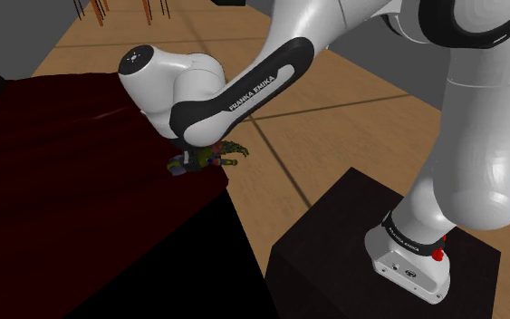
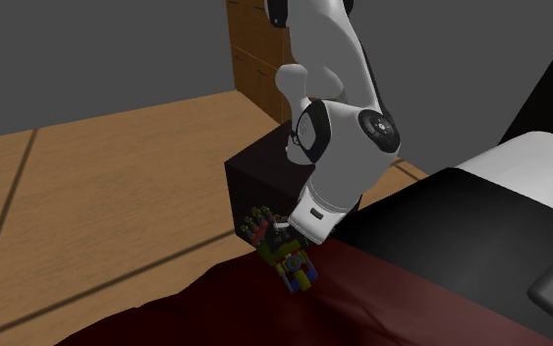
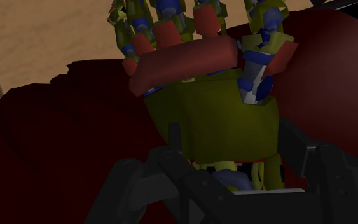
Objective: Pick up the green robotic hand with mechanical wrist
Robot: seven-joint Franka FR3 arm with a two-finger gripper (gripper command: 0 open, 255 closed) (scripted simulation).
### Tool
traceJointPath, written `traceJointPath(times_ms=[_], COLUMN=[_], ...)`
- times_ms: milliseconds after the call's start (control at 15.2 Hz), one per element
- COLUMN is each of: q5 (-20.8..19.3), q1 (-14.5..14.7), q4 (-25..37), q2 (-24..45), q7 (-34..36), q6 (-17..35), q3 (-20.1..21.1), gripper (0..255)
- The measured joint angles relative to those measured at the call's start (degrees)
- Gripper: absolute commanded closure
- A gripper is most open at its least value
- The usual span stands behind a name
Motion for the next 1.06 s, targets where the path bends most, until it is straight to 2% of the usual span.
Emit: traceJointPath(times_ms=[1056], q5=[3.7], q1=[-0.5], q4=[4.0], q2=[-5.2], q7=[-4.4], q6=[-8.1], q3=[1.2], gripper=[255])
